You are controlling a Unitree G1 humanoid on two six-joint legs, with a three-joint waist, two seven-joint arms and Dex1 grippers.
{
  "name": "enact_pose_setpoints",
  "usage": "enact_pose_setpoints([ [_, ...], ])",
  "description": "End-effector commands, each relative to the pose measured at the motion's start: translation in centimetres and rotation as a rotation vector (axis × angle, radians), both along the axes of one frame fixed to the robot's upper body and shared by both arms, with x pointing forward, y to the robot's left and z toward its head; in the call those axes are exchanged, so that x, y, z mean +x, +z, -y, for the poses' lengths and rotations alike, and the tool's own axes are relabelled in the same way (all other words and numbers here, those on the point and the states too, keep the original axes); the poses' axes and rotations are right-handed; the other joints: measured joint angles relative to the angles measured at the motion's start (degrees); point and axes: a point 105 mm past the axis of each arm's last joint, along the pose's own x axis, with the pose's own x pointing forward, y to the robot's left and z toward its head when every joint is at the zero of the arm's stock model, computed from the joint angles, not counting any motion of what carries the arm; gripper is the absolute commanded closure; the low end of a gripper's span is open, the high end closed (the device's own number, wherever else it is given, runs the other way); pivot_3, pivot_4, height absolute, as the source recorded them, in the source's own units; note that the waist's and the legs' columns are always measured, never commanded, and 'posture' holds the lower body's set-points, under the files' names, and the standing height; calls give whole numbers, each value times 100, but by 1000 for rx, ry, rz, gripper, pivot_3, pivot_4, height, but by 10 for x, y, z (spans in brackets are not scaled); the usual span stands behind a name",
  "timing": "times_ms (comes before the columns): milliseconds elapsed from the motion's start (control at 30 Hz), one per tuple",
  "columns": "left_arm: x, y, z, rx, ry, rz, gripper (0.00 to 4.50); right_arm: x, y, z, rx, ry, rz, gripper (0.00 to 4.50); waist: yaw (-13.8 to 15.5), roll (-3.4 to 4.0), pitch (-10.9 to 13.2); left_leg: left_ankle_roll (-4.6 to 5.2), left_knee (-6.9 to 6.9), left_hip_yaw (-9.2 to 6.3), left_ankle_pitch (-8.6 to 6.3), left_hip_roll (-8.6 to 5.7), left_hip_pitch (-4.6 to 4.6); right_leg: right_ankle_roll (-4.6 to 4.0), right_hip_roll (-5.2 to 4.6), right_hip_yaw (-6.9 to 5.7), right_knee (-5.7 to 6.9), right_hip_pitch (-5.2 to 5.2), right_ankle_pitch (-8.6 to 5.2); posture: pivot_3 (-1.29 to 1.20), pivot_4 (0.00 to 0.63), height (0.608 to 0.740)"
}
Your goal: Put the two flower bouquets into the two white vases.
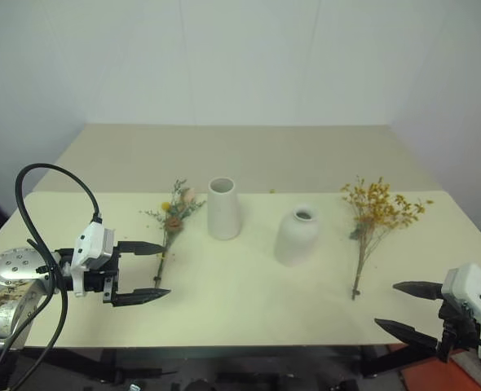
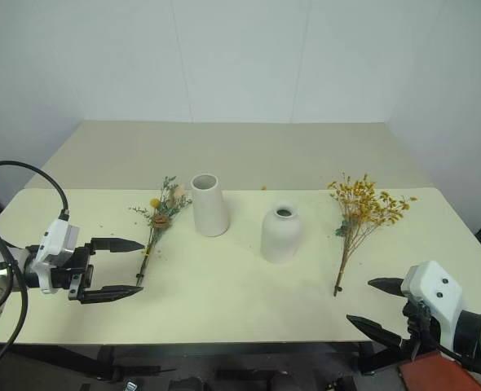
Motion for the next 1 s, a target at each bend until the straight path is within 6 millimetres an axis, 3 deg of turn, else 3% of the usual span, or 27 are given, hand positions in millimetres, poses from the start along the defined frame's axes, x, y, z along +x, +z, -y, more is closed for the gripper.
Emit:
enact_pose_setpoints([
  [33,4,13,1,9,-1,73,0,3,10,3,-29,-4,55,50,1,0,0,0,0,0,0,0,0,0,0,0,0,0,0,0,150,740],
  [500,8,11,3,2,17,102,0,10,15,9,-41,-66,116,50,-5,0,0,0,0,0,0,0,0,0,0,0,0,0,0,0,150,740],
  [633,8,15,20,-65,-2,132,0,33,22,23,20,-268,118,50,-12,-1,0,0,1,1,0,-1,0,-3,-1,4,2,0,3,0,150,740],
  [767,5,29,40,-140,-123,155,0,54,13,26,52,-416,74,50,5,-2,-1,0,0,-1,0,0,-2,-24,3,3,3,-2,15,0,150,740],
  [1000,30,51,85,-160,-292,270,0,92,-8,26,151,-659,-15,50,4,1,-4,0,7,-4,1,-6,-9,-43,3,2,3,-2,28,0,150,740],
])
